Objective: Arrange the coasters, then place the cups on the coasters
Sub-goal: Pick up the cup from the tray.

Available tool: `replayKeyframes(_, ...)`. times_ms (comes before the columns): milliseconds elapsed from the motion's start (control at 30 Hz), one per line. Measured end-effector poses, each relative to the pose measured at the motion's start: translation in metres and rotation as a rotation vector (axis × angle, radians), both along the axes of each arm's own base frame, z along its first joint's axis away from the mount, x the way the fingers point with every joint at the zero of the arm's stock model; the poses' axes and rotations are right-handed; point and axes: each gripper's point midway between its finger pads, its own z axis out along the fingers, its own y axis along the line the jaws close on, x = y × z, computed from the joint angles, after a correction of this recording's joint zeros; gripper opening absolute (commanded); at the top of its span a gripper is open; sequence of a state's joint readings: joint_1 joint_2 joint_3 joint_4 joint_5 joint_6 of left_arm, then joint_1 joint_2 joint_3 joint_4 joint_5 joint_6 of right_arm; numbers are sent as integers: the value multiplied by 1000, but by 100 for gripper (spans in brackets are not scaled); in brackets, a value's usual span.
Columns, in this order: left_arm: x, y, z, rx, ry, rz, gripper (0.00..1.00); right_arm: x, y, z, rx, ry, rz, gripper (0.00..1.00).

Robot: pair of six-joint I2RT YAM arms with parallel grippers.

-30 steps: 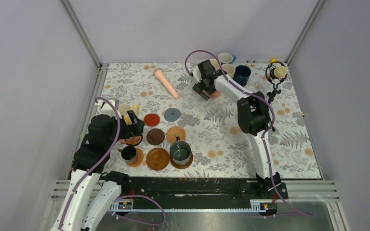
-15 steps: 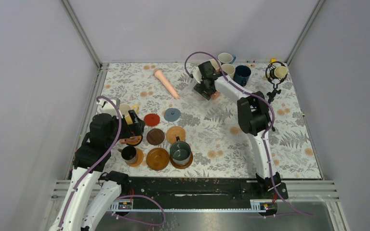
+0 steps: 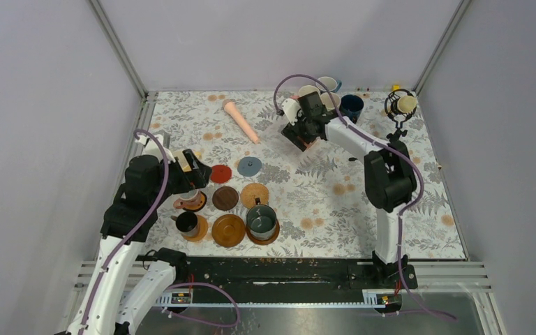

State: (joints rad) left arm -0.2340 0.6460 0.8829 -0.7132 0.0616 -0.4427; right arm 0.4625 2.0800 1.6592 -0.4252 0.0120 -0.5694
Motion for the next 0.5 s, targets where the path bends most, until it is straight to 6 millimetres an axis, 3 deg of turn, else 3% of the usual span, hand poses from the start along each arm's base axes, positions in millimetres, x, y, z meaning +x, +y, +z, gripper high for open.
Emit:
replayKeyframes(267, 10, -19, 39, -82, -47, -64, 86, -27, 25, 67, 279, -150, 72, 57)
replayKeyframes(367, 20, -32, 38, -133, -19, -91, 83, -45, 35, 95, 412, -230, 126, 57)
replayKeyframes(500, 38, -52, 29, -209, 55, -136, 82, -76, 43, 119, 543, -314, 224, 57)
